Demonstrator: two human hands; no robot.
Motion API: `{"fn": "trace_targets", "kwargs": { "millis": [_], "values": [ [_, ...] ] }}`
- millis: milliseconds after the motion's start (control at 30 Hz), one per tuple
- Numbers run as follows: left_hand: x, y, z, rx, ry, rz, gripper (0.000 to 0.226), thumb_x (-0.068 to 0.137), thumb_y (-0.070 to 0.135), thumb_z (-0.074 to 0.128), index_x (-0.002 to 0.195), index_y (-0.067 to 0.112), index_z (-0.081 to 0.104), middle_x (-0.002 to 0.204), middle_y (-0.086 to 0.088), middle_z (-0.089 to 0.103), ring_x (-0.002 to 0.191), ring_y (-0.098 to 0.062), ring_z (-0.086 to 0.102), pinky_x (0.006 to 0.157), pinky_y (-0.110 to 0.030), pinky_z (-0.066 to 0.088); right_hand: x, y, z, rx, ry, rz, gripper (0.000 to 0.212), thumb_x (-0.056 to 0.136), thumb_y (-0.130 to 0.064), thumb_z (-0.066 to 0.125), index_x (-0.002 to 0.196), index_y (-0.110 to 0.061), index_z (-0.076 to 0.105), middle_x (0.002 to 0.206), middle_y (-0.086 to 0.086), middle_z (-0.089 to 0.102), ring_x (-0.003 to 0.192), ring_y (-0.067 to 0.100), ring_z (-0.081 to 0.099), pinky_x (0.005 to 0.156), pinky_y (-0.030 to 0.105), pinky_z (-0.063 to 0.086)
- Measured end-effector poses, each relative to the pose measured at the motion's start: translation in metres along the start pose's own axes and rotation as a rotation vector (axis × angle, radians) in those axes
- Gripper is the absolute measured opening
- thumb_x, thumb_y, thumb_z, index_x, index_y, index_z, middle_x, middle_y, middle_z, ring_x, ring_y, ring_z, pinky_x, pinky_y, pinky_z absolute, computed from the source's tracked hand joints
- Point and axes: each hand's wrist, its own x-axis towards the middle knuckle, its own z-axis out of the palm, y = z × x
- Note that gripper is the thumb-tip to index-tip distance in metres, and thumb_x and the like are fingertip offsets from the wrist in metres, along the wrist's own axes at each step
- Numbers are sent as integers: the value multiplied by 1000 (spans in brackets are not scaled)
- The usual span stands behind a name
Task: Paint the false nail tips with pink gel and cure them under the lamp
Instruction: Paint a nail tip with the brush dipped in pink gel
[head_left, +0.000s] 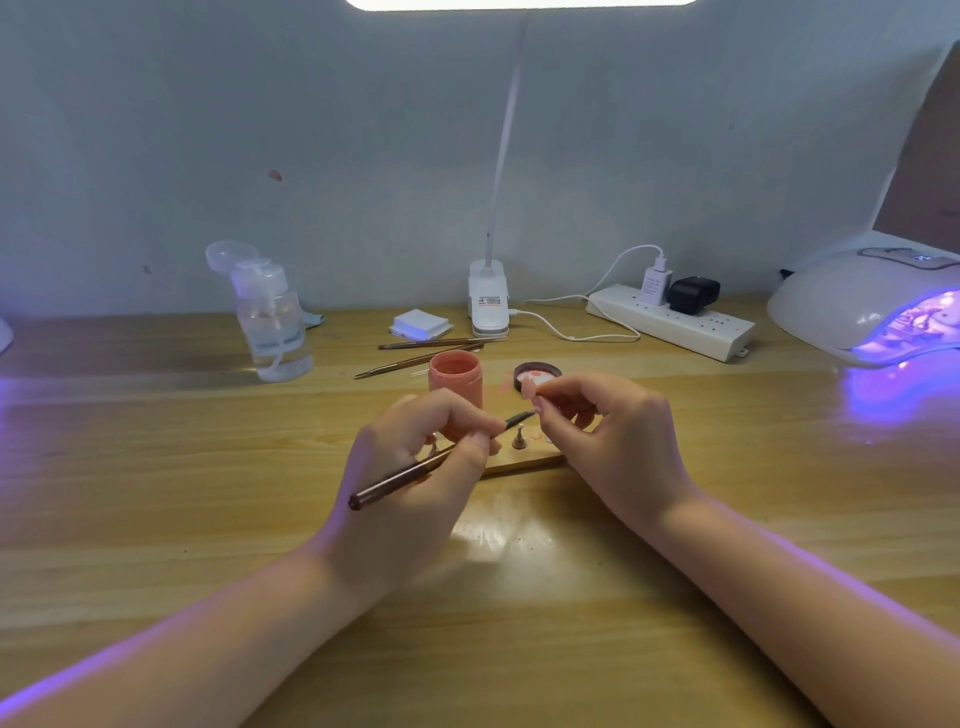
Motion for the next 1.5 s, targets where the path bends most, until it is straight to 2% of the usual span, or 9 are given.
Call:
{"fn": "trace_targets", "kwargs": {
  "millis": [167,367,533,667,833,933,1133,1333,1500],
  "values": [
    [2,0,2,-62,41,-2,14,88,18,59,95,16,71,88,3,74,91,-17,68,78,-24,51,0,0,-1,13,-8,12,5,83,-8,73,87,-6,75,73,-3,70,60,14,61,60,34,51],
    [1,-1,0,-65,18,-18,21,82,34,53,87,21,68,81,7,71,82,-11,66,71,-18,48,1,-1,-1,56,-5,64,6,83,-8,73,88,-9,75,73,-10,66,62,10,61,61,23,50],
    [4,-2,2,-228,41,-83,15,89,21,57,98,16,69,99,-2,74,95,-21,70,81,-29,56,0,-1,-1,124,-20,121,11,82,-4,73,91,-10,75,74,-13,66,64,6,62,62,14,48],
    [4,-3,1,-209,29,-59,16,87,12,51,87,13,67,79,-1,72,78,-14,68,69,-17,50,0,-1,-1,156,-26,152,13,83,-4,72,92,-13,74,74,-14,66,66,5,62,63,14,49],
    [5,-2,2,-236,70,-86,16,89,20,54,97,15,68,94,-2,74,88,-11,69,70,-16,51,0,-1,-2,178,-35,155,16,83,-5,72,93,-18,72,76,-17,65,67,0,63,63,9,47],
    [4,-3,3,-185,30,-89,15,87,16,54,91,15,68,85,1,73,82,-12,68,68,-16,49,0,0,0,186,-16,224,10,83,-9,73,88,-18,73,73,-14,68,64,0,63,63,12,48],
    [5,-7,0,-147,149,-107,14,87,21,52,89,20,66,84,7,73,87,-8,68,71,-12,48,5,7,-3,252,26,525,2,82,-14,72,82,-15,71,74,2,71,74,20,69,77,42,57],
    [8,-10,2,-201,240,-207,9,95,13,55,95,18,63,80,18,72,77,7,64,61,-4,44,6,10,-4,176,-95,592,7,79,-18,73,75,-23,72,71,1,70,63,7,60,63,26,48],
    [7,-11,5,-240,265,-330,15,98,15,52,96,24,64,85,14,73,78,9,62,58,-4,42,5,15,-2,104,-208,609,6,76,-27,77,71,-26,72,76,-3,62,68,12,51,60,26,39]
  ]
}}
